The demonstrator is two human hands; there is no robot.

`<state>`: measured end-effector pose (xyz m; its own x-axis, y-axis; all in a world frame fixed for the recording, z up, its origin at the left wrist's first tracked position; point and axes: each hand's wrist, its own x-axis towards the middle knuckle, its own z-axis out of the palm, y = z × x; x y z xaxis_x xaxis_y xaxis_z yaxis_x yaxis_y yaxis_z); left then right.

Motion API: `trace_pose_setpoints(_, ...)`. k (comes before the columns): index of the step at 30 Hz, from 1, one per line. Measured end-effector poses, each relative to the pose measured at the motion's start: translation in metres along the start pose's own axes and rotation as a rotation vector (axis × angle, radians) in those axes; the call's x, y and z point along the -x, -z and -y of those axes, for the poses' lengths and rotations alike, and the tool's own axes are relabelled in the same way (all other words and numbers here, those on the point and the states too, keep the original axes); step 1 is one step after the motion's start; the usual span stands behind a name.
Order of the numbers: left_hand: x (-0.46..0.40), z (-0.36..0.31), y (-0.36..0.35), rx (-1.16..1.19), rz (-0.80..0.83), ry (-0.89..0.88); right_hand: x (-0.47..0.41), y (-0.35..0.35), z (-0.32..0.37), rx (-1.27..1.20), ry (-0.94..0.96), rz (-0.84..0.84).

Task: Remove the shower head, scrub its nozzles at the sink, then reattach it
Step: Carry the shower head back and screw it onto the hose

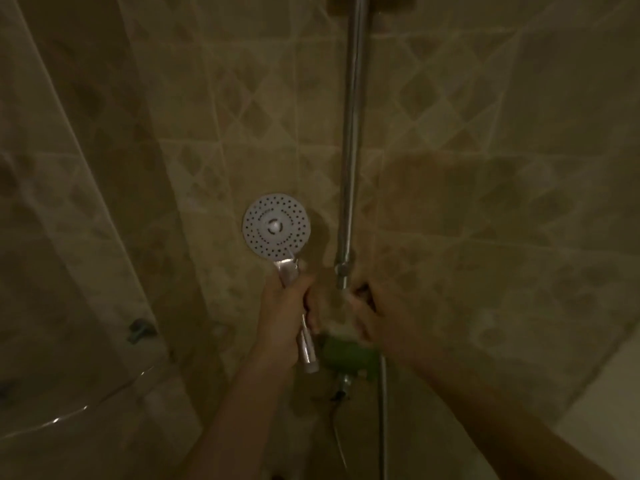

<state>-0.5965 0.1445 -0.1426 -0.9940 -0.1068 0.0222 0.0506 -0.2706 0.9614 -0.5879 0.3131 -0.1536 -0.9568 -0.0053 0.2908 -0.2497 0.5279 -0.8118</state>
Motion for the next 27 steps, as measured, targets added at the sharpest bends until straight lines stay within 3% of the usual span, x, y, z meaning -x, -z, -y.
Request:
trace_pose_setpoints(4,0.014,0.038,0.017,0.086,-0.187,0.14,0.05,-0.043,-0.031,0.005,-0.024,0.218)
trace_pose_setpoints(9,0.035,0.063,0.045,0.064,-0.501,0.071,0.088,-0.091,-0.051,0.186,0.064,0.385)
trace_pose_setpoints(16,0.077,0.073,0.082,0.053,-0.876,0.011,0.125,-0.133,-0.033,0.084,0.164,0.492)
trace_pose_setpoints(24,0.111,0.065,0.132,0.336,-0.824,0.004,0.144,-0.17,0.0,0.136,0.143,0.679)
trace_pose_setpoints(27,0.12,0.06,0.158,0.442,-0.709,0.035,0.146,-0.183,0.018,0.049,0.049,0.84)
